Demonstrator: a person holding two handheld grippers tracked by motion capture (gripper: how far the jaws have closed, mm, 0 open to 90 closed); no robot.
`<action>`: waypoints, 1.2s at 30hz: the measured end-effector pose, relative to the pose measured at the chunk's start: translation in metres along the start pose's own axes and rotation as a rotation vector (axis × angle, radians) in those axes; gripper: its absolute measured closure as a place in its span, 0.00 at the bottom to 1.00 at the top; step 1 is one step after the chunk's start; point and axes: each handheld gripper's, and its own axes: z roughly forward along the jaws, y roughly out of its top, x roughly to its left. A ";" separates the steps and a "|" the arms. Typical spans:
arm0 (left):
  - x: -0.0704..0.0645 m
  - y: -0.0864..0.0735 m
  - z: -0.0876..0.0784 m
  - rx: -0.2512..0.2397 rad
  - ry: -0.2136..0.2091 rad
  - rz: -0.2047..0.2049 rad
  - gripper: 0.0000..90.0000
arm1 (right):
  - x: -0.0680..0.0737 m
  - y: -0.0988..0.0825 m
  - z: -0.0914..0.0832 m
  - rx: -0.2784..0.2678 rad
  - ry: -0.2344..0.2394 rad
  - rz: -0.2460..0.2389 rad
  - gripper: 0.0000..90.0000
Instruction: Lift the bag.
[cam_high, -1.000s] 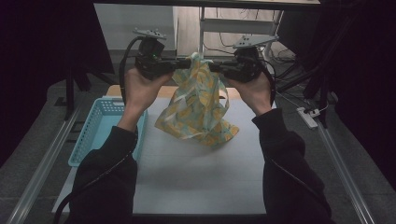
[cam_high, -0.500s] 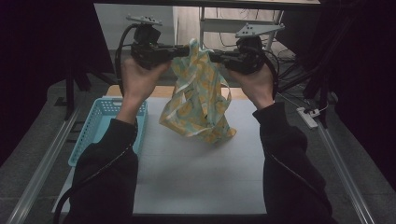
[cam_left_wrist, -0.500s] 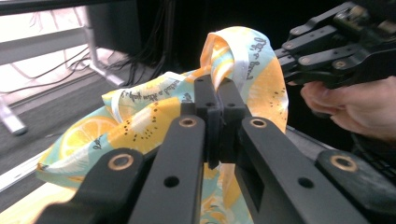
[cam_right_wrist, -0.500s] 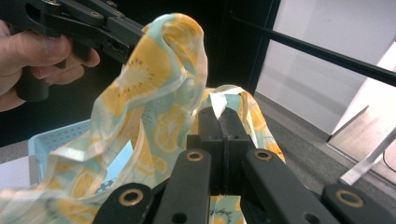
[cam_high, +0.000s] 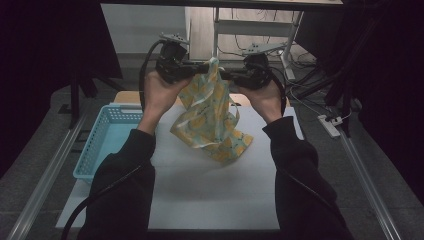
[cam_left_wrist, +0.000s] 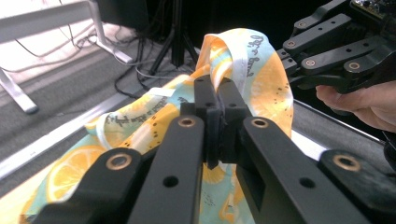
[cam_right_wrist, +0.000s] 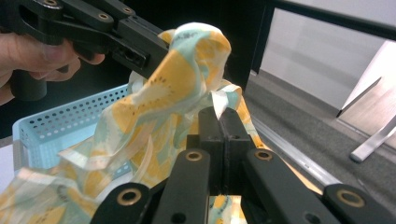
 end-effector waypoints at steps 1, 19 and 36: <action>0.001 -0.002 0.003 0.010 0.003 0.001 0.99 | -0.001 -0.002 0.002 0.007 0.000 0.004 0.99; 0.007 -0.024 0.023 0.076 0.002 0.041 0.89 | -0.006 -0.025 0.017 0.052 -0.004 0.043 0.90; 0.013 -0.050 0.022 0.104 0.005 0.088 0.42 | -0.006 -0.045 0.017 0.080 0.008 0.063 0.63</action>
